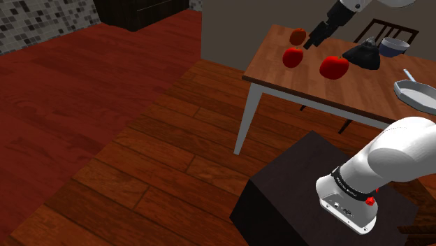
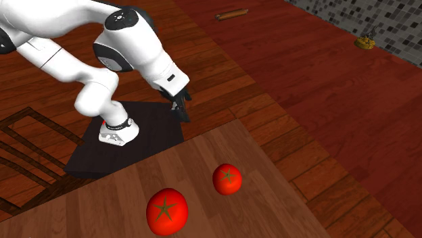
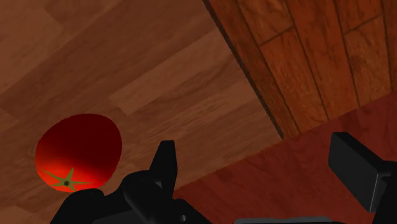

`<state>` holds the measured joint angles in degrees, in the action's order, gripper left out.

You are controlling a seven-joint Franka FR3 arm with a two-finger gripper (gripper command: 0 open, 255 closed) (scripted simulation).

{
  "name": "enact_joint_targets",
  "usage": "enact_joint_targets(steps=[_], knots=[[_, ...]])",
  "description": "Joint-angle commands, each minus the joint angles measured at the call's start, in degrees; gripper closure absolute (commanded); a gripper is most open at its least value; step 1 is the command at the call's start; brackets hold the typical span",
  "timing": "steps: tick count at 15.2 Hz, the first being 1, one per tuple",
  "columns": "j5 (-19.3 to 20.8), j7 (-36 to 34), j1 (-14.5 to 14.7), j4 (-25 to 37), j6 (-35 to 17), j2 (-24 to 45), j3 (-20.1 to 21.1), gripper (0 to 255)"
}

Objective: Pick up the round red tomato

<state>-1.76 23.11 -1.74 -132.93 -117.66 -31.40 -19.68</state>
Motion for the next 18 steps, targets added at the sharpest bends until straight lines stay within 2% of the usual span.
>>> enact_joint_targets(steps=[1,5,8,13,16,18], knots=[[-0.7,3.2,0.3,1.4,-2.5,3.0,-2.7,0],[-4.0,10.0,1.7,5.0,-6.8,9.6,-8.0,0],[-8.0,15.8,3.1,8.5,-9.2,15.2,-12.3,0],[-18.8,27.1,4.8,16.4,-10.7,26.3,-18.9,0],[-27.2,34.3,3.8,22.3,-9.6,34.1,-21.5,0],[-28.7,35.7,3.2,22.7,-9.9,35.3,-21.3,0]])
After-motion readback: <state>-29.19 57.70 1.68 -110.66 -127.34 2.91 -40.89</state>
